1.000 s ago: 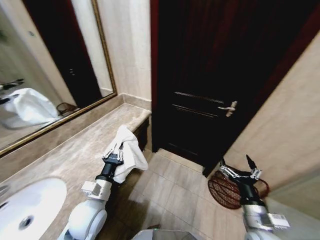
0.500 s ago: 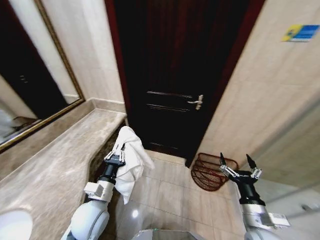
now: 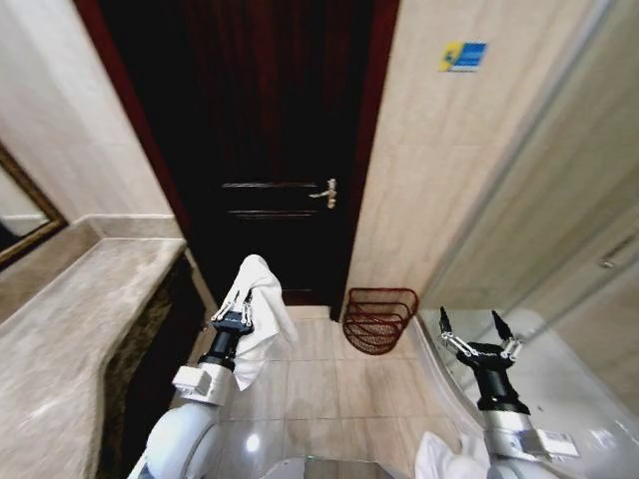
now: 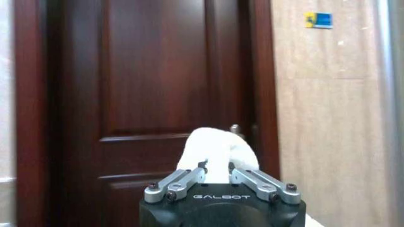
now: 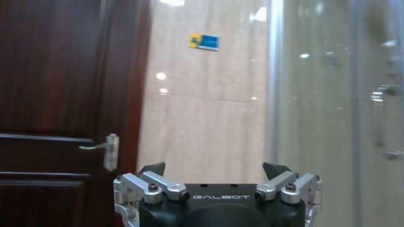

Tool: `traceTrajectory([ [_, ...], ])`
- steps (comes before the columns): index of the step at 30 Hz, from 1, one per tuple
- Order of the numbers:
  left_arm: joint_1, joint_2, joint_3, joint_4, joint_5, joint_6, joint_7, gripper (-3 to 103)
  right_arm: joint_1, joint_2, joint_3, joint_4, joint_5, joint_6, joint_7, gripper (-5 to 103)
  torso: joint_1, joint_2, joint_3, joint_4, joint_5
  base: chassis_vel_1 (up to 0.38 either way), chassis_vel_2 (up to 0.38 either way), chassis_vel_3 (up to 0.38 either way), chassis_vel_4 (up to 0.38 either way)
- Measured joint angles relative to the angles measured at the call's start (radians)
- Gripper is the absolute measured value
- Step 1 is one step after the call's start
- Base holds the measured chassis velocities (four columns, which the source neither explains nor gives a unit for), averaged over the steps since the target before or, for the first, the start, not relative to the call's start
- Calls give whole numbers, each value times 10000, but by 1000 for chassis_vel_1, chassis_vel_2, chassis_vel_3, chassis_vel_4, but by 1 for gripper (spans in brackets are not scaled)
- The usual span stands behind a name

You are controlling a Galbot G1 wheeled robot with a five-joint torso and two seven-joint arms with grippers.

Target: Discard the used towel into the hamper.

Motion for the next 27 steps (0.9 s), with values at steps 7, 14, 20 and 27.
traceTrajectory([
  [7,-111,-156,223,0,30,40,-42,6,-59,0,91,108,78,30,41,100,-177,-390,-216,-3,1,-124,-117,-133,-124],
  [14,-48,-214,308,-9,130,-16,-79,6,-52,0,87,247,65,12,47,100,-331,-730,-406,-4,0,-63,-75,-70,-63],
  [20,-34,-223,277,-9,136,-87,-85,6,-45,0,81,274,48,-1,46,100,-426,-919,-498,-5,0,0,0,0,0],
  [27,-52,-236,245,61,150,-163,-84,6,-28,0,73,278,19,-12,39,100,-612,-1336,-730,-5,0,0,0,0,0],
])
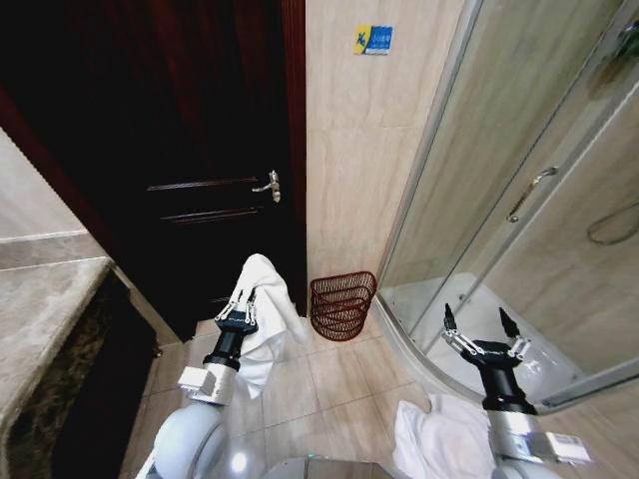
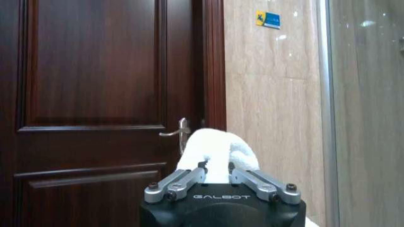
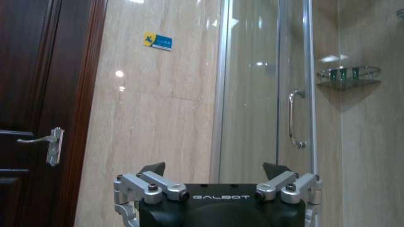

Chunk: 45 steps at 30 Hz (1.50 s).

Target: Discard the used towel into the hamper.

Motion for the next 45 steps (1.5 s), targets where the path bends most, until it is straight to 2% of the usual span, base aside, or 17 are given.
traceTrajectory([
  [7,6,3,-54,17,1,-26,1,6,20,0,-45,-4,-11,-6,-6,100,-145,-320,-173,0,0,0,0,0,0],
  [14,9,1,-67,23,5,-62,22,6,43,0,23,52,-54,-180,316,100,-311,-681,-369,0,-1,0,0,0,0],
  [22,9,-30,-45,40,45,-85,8,6,-15,0,164,-54,76,23,-95,100,-501,-1108,-607,0,-1,0,0,0,0],
  [45,35,-63,-110,166,94,-237,8,6,-39,0,89,-89,120,77,-74,100,-996,-2225,-1234,1,0,-38,29,29,-41],
])
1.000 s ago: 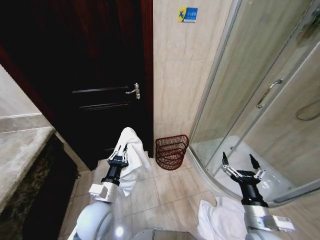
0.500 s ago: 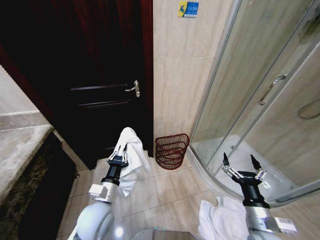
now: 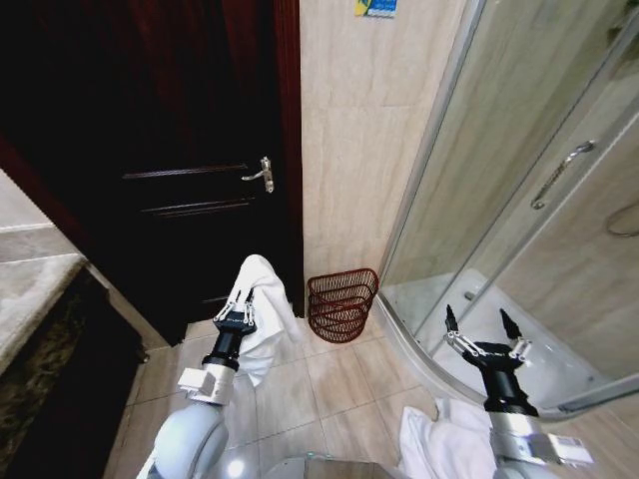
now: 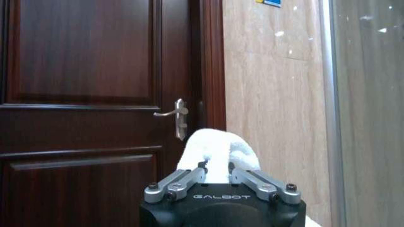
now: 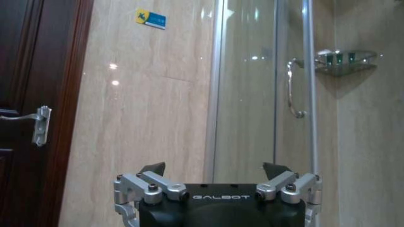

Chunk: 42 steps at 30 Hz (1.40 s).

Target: Discard the used towel into the hamper.

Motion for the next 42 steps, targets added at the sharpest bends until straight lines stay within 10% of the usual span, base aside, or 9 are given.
traceTrajectory([
  [42,-132,-8,34,341,-53,-440,-41,6,22,0,-175,5,-259,-143,269,100,-819,-1837,-1005,-3,0,-27,-26,-22,-24],
])
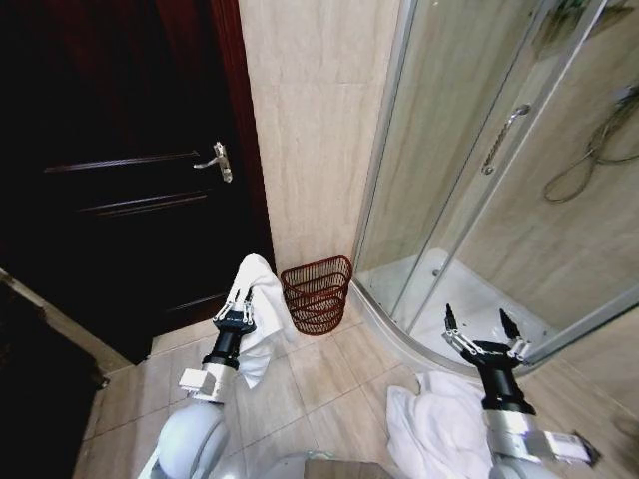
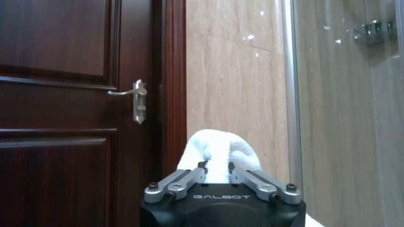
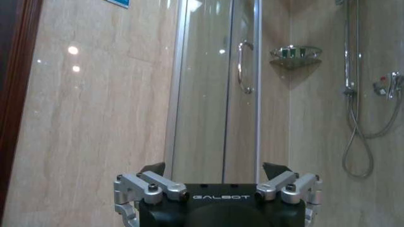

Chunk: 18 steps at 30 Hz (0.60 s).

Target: Discard the used towel into the hamper.

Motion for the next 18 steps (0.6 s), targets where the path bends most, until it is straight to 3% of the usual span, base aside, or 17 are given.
traceTrajectory([
  [18,-13,42,-130,98,-104,-66,16,6,45,0,-28,-66,-27,91,40,100,-314,-735,-421,0,0,0,0,0,0],
])
